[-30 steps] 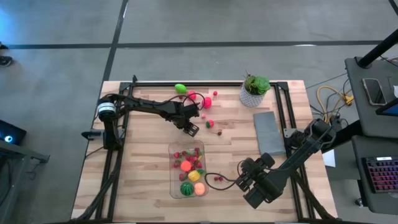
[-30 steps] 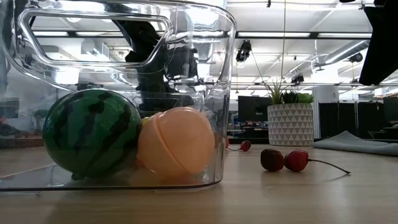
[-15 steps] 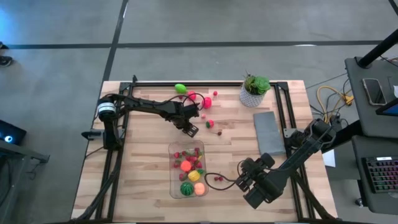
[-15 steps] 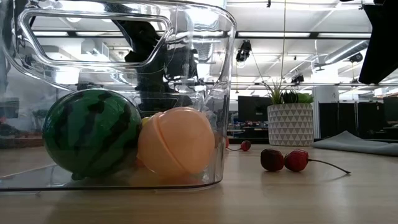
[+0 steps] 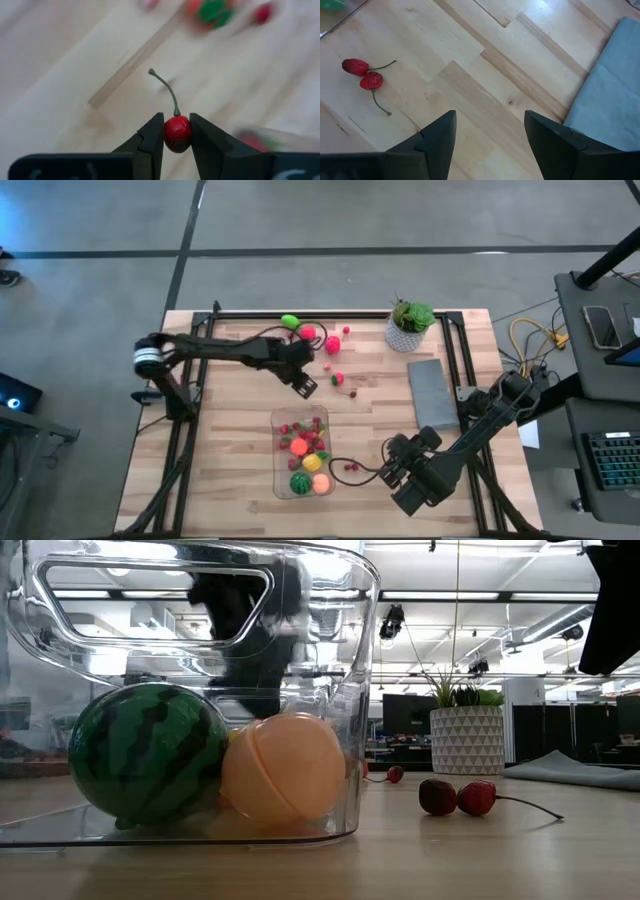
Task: Pick and placing Produce into tupperware
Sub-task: Put the red cherry into the transparent bin
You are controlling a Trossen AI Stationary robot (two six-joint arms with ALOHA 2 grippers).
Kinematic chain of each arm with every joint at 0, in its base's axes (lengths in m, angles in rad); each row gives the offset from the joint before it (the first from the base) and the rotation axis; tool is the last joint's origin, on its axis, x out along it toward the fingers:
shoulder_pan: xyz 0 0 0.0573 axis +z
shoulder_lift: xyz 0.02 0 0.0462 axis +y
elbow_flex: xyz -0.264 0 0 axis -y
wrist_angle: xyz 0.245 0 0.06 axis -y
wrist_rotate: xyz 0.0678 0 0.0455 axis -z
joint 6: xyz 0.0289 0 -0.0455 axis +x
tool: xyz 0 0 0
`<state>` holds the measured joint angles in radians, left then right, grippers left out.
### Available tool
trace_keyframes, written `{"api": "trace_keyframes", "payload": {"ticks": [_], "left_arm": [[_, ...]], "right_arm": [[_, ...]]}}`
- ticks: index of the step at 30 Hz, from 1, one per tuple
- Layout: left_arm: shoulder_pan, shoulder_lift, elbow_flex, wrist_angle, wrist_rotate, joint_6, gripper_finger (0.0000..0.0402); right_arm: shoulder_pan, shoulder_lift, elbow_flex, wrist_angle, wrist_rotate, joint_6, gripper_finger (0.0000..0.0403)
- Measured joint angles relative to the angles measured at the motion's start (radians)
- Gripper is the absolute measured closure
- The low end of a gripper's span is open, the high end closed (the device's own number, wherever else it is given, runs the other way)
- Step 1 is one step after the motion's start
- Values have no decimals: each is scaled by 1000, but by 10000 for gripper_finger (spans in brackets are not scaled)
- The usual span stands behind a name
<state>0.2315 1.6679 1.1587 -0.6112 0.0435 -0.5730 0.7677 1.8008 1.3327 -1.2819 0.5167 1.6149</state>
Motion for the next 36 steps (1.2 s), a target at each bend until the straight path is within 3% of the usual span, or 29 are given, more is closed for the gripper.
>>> {"api": "trace_keyframes", "payload": {"ticks": [6,13,18,24,36], "left_arm": [[-90,-229,0,-2,25,72,334],[-306,-377,-2,-11,41,-91,334],[-446,-342,-2,-12,30,-235,334],[-522,-237,-3,-16,-24,-376,325],[-549,-191,0,-28,-82,-417,191]], "right_arm": [[0,0,0,-1,1,-38,177],[0,-4,0,3,8,-103,177],[0,-29,0,11,8,-132,177],[0,-67,0,14,8,-129,177],[11,-80,24,32,-21,-82,177]]}}
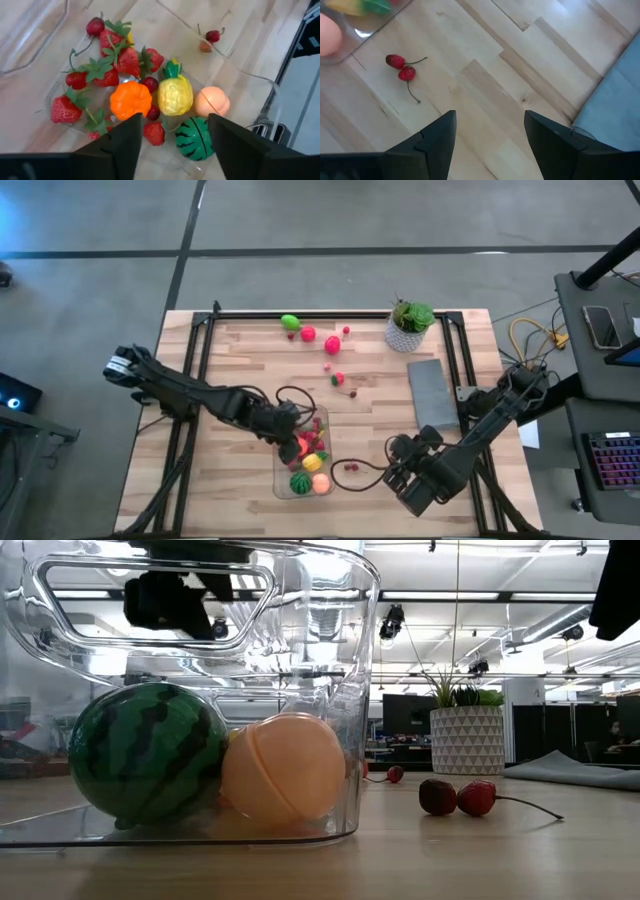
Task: Pick and placing Produce into tupperware
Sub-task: Put the red cherry into the transparent bin
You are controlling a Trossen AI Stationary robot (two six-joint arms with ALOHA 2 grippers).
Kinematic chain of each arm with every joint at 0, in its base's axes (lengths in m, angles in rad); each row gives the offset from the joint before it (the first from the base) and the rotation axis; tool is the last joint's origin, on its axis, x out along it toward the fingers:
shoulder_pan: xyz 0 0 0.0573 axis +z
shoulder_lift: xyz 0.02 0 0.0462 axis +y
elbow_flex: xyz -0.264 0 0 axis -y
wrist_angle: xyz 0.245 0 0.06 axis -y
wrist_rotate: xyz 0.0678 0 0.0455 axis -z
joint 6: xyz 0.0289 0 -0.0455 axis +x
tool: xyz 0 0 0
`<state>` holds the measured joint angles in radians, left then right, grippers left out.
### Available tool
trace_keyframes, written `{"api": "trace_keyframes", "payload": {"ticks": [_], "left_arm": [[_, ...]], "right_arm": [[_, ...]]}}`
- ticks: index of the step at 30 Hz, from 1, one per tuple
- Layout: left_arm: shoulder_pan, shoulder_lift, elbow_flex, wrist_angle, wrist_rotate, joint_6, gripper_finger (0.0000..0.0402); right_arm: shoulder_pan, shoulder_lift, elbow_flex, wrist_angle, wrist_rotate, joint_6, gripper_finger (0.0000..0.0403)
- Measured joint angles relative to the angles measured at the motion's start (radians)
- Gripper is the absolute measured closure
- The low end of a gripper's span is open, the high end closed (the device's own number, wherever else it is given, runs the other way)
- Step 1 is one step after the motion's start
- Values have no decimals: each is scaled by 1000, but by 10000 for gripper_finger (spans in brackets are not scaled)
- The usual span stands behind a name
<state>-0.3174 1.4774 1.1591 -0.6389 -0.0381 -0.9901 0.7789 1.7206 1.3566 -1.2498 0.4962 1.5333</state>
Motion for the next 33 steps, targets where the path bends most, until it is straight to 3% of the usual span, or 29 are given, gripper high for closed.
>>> {"api": "trace_keyframes", "payload": {"ticks": [5,11,14,24,33], "left_arm": [[1,-54,10,0,-6,0,168],[2,-118,10,1,-43,8,166],[2,-136,5,-3,-52,8,166],[2,-153,-2,-177,-72,2,166],[2,-152,-3,-302,-112,13,166]], "right_arm": [[-11,-2,6,17,-51,-78,177],[-69,-3,-46,112,-102,-377,177],[-105,-3,-75,128,-99,-364,178],[-122,0,-261,745,-137,-869,183],[-166,1,-366,899,-143,-975,179]]}}
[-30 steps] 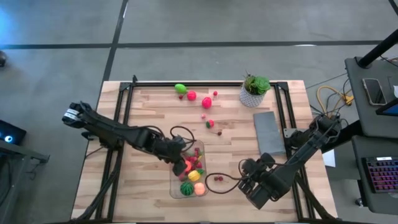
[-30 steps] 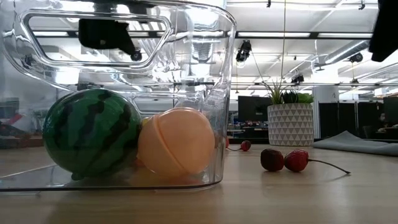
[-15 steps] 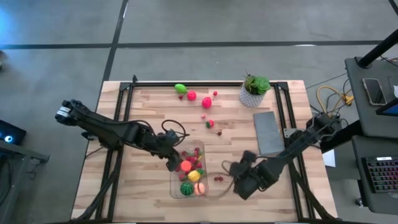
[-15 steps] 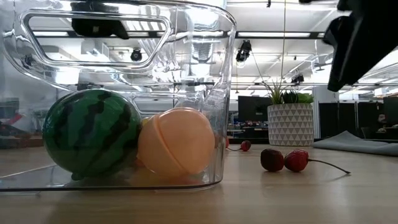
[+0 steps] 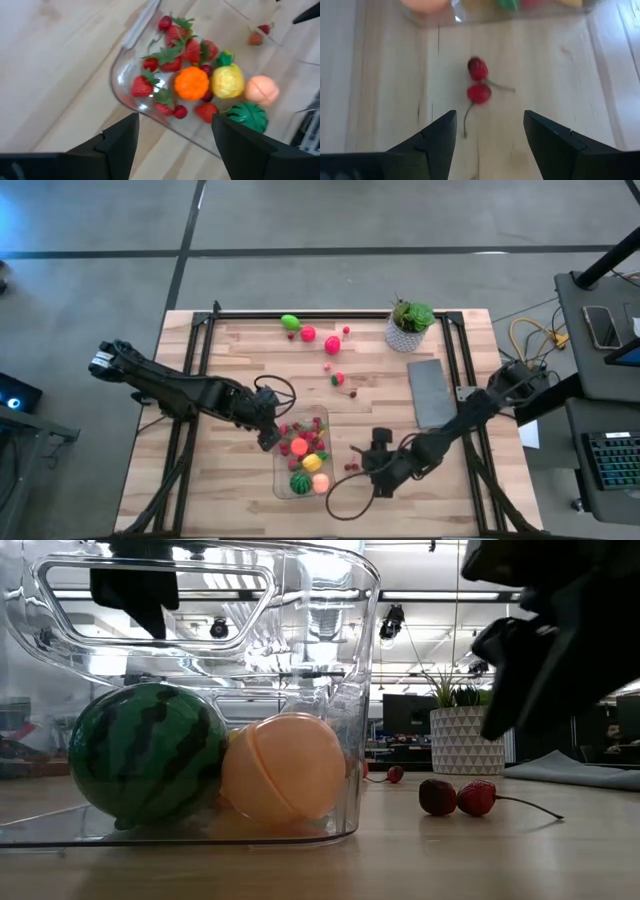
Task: Pick and placing Produce into tupperware
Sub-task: Put the red cherry into the transparent bin
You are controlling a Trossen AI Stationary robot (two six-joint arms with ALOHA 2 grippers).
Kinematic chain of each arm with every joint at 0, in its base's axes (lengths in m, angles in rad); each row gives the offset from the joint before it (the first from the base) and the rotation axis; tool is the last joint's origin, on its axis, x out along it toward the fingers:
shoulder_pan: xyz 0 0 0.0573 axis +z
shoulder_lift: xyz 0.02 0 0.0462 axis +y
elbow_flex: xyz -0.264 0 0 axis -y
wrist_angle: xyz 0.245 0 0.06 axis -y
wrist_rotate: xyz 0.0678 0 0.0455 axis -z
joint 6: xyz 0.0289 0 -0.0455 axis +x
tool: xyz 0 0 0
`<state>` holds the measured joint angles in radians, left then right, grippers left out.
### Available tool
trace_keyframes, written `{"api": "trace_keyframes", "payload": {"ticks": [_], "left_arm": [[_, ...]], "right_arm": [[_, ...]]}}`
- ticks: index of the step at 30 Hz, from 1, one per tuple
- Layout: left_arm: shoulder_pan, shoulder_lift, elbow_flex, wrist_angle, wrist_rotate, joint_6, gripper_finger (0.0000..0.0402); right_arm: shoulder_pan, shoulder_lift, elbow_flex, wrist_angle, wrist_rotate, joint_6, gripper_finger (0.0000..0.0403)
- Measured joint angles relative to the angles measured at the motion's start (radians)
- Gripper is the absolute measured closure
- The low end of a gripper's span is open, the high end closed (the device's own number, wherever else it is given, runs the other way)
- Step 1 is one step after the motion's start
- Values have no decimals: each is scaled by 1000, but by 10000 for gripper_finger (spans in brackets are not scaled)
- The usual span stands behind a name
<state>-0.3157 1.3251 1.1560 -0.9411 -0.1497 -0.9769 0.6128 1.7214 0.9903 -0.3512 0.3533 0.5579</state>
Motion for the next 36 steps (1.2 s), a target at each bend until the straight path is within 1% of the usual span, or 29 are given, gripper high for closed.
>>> {"api": "trace_keyframes", "payload": {"ticks": [3,5,9,12,16,21,27,30,36], "left_arm": [[0,0,0,-11,-17,30,166],[0,0,0,-13,-24,47,166],[0,0,0,-12,-42,75,166],[2,0,0,-20,-44,76,166],[2,0,0,-22,-46,78,166],[2,0,0,-22,-47,98,166],[2,0,0,-20,-47,98,166],[2,0,0,-20,-47,98,166],[2,0,0,-19,-47,98,166]], "right_arm": [[-15,2,-16,101,-20,-57,177],[-24,15,-18,139,-22,-83,177],[-27,46,-20,145,-25,-87,177],[-28,78,-17,163,-47,-87,177],[-27,114,1,161,-47,-87,177],[-26,116,2,149,-34,-84,177],[-31,127,-2,150,-11,-4,178],[-31,145,-4,154,-22,26,187],[-31,152,0,157,-28,27,211]]}}
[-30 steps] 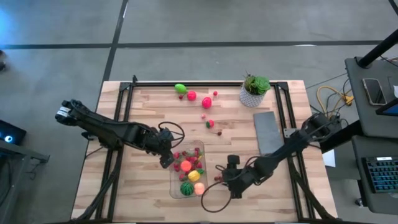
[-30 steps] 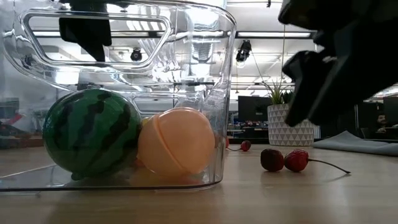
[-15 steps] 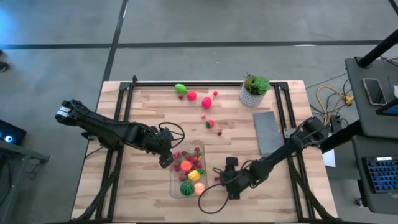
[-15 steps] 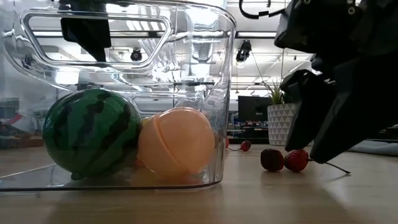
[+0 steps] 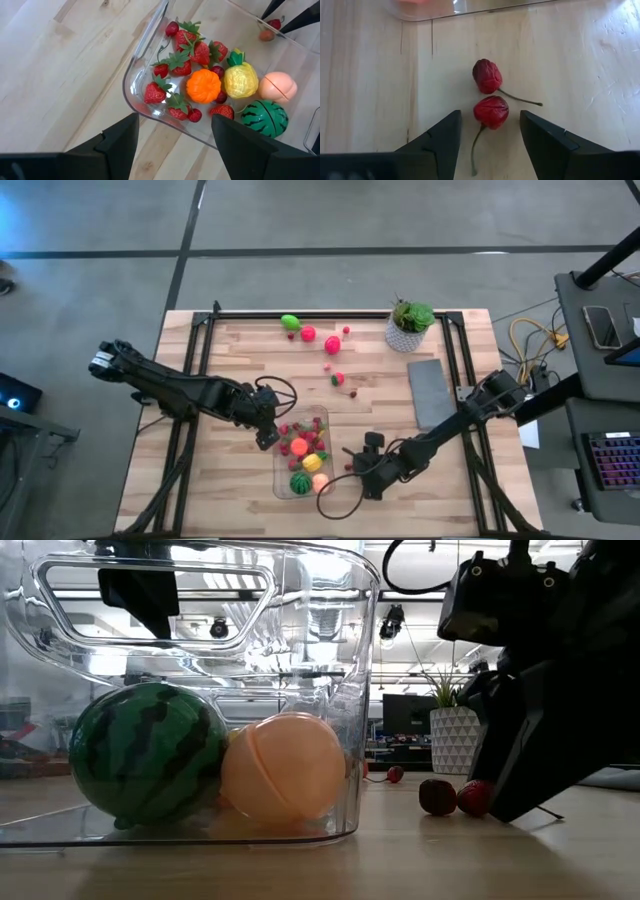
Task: Pick and placing Produce into tupperware
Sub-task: Put the red cherry into the transparent bin
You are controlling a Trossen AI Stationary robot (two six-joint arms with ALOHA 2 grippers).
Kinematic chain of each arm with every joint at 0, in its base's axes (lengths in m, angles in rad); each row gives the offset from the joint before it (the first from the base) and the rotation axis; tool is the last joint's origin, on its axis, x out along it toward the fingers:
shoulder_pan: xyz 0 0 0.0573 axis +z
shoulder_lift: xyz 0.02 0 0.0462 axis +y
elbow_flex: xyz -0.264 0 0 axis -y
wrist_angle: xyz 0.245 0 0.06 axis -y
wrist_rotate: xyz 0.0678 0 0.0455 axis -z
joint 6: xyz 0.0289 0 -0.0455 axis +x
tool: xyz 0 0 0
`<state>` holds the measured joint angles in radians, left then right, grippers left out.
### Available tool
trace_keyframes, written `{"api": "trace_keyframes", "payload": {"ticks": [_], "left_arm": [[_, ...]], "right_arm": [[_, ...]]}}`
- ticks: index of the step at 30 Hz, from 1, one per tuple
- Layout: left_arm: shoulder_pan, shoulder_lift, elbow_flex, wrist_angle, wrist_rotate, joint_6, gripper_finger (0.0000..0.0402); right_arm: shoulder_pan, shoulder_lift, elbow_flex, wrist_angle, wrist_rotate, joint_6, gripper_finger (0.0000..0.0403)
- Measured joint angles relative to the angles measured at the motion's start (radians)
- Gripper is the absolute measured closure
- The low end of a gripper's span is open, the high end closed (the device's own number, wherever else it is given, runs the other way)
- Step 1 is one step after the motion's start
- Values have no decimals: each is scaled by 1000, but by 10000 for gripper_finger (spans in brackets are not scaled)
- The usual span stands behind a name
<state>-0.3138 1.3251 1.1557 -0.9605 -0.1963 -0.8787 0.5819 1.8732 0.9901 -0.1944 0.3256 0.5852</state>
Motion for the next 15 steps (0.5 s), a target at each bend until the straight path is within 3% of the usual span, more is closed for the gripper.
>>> {"api": "trace_keyframes", "payload": {"ticks": [15], "left_arm": [[0,0,0,1,0,5,166]], "right_arm": [[-1,0,0,-3,0,1,290]]}}
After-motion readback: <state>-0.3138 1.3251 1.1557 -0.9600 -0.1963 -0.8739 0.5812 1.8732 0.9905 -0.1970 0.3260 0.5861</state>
